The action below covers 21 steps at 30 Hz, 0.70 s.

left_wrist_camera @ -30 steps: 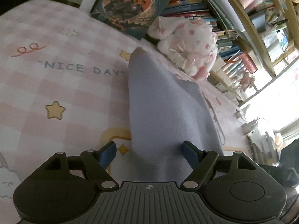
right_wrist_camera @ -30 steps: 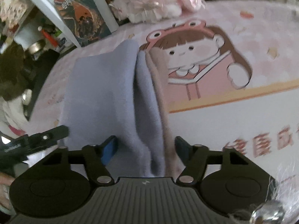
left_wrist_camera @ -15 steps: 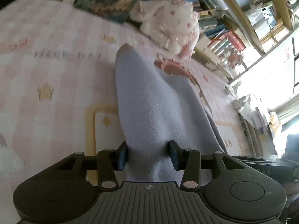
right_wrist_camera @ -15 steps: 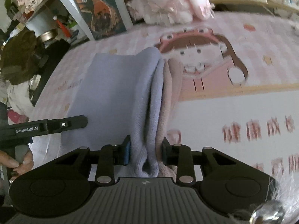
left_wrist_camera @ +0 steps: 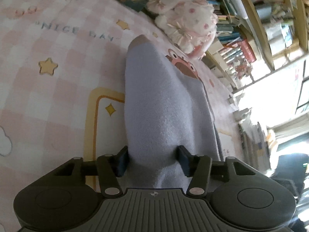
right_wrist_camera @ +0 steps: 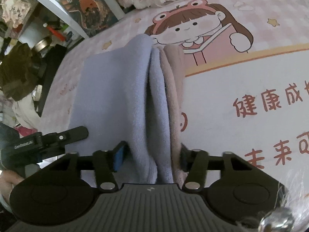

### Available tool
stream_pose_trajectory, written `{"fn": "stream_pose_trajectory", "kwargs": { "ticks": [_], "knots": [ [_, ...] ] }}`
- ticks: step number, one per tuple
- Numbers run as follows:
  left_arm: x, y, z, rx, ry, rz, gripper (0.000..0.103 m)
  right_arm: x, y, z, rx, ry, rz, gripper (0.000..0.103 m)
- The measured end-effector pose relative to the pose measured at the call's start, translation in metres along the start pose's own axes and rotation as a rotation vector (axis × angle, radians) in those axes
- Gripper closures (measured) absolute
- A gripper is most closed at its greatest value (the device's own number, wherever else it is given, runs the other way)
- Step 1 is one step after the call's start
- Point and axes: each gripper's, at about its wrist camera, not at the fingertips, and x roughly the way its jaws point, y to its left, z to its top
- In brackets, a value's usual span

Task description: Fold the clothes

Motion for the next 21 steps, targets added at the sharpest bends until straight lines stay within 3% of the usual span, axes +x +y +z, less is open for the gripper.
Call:
{"fn": "stream_pose_trajectory", "kwargs": {
  "ticks": [3, 6, 8, 11, 16, 21],
  "knots": [
    [-0.005, -0.022, -0.002, 0.125, -0.023, 0.068, 0.057, -0.005, 0.013, -0.004, -0.096, -0.028, -0.031, 0.071],
    [-0.005, -0.024, 0.0, 0.131, -0.02, 0.08, 0.055, -0.008, 0.022, -0.009, -0.165, -0.047, -0.056, 0.071],
    [-0.004, -0.016, 0.001, 0.087, -0.003, 0.073, 0.052, -0.006, 0.01, -0.01, -0.093, -0.038, -0.03, 0.068],
    [-0.002, -0.002, 0.0, 0.007, 0.012, 0.039, 0.049, -0.002, -0.007, -0.008, 0.03, -0.006, 0.016, 0.056],
    [0.003, 0.004, -0.003, -0.052, 0.01, 0.009, 0.048, 0.004, -0.01, -0.006, 0.071, 0.015, 0.048, 0.052],
    [0.002, -0.006, -0.006, -0.034, -0.016, 0.042, 0.054, 0.005, -0.006, -0.004, 0.001, 0.016, 0.066, 0.068]
  ]
}}
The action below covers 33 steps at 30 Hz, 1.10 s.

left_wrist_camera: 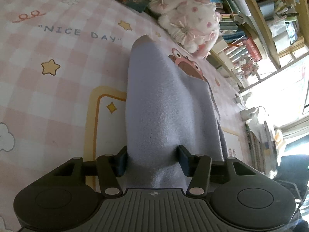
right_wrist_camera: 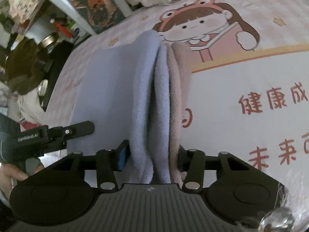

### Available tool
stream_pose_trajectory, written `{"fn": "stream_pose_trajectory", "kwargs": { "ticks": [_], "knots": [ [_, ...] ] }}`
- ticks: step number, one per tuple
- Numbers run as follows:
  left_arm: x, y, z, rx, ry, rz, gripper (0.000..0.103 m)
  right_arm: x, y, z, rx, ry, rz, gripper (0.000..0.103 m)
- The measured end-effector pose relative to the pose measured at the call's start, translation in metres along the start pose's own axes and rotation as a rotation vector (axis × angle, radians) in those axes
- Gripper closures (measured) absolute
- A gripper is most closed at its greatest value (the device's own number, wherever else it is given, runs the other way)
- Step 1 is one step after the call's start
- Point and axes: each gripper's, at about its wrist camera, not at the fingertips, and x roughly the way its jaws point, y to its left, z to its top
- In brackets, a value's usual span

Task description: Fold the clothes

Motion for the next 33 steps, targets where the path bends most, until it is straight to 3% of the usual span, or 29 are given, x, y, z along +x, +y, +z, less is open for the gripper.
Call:
{"fn": "stream_pose_trajectory", "kwargs": {
  "ticks": [8, 14, 24, 33],
  "knots": [
    [-0.02, -0.034, -0.012, 0.026, -0.138, 0.041, 0.057, -0.03, 0.012, 0.008, -0.226, -0.089, 0.031, 0.073],
    [-0.034, -0.055, -0.023, 0.06, -0.228, 0.057, 0.057, -0.052, 0.008, 0.012, -0.294, -0.13, 0.107, 0.073],
    [-0.032, -0.089, -0.035, 0.123, -0.281, 0.047, 0.058, -0.077, -0.008, 0.004, -0.366, -0.189, 0.125, 0.073],
    [-0.035, -0.098, -0.011, 0.163, -0.326, -0.012, 0.058, -0.093, -0.002, 0.018, -0.442, -0.291, 0.095, 0.073]
  ]
}}
